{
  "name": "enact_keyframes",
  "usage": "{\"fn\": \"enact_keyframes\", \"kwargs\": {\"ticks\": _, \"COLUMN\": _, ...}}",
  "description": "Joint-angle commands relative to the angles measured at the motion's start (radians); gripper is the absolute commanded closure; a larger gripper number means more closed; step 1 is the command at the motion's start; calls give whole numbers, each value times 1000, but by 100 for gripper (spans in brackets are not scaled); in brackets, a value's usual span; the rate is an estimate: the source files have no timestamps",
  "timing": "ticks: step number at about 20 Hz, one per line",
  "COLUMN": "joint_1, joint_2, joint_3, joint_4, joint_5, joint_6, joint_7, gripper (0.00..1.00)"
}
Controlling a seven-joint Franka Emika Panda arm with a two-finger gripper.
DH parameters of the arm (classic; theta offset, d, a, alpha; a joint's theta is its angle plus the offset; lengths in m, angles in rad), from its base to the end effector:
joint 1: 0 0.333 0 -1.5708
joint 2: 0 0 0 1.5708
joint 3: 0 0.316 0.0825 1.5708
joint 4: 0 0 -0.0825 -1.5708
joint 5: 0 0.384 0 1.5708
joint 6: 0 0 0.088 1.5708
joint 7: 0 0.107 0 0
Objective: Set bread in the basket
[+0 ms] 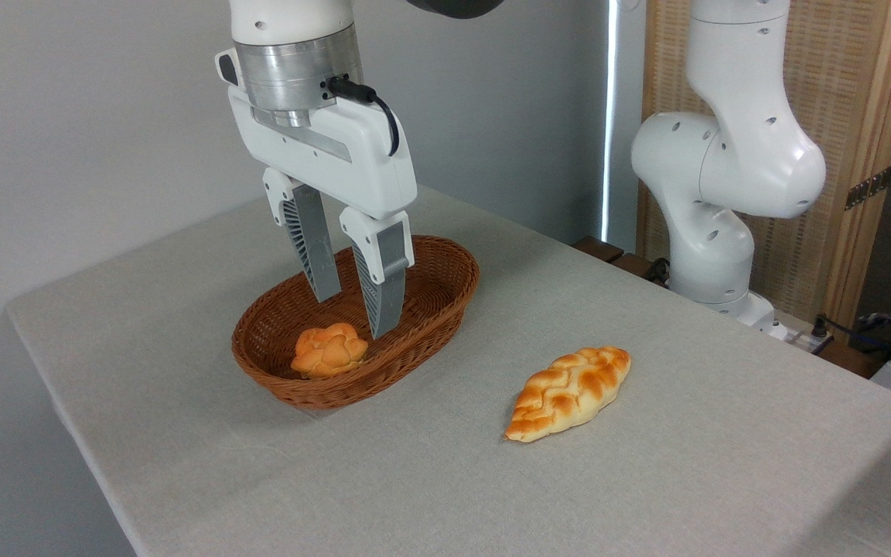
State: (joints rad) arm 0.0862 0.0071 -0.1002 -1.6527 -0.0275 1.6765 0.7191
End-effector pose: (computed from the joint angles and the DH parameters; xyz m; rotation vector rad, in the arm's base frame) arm 0.5642 -0.0104 0.5910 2.9150 -1.1146 0.0396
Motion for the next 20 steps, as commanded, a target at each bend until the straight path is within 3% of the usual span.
{"fn": "enact_keyframes", "kwargs": {"ticks": 1, "joint_1": -5, "joint_2": 1, "joint_3": 10, "joint_4": 13, "joint_5": 0, "joint_6": -23, "joint_7": 8, "gripper": 0}}
{"fn": "enact_keyframes", "kwargs": {"ticks": 20, "joint_1": 1, "joint_2": -4, "joint_3": 11, "joint_4": 2, "joint_5": 0, "joint_6": -21, "joint_7": 10, "gripper": 0}}
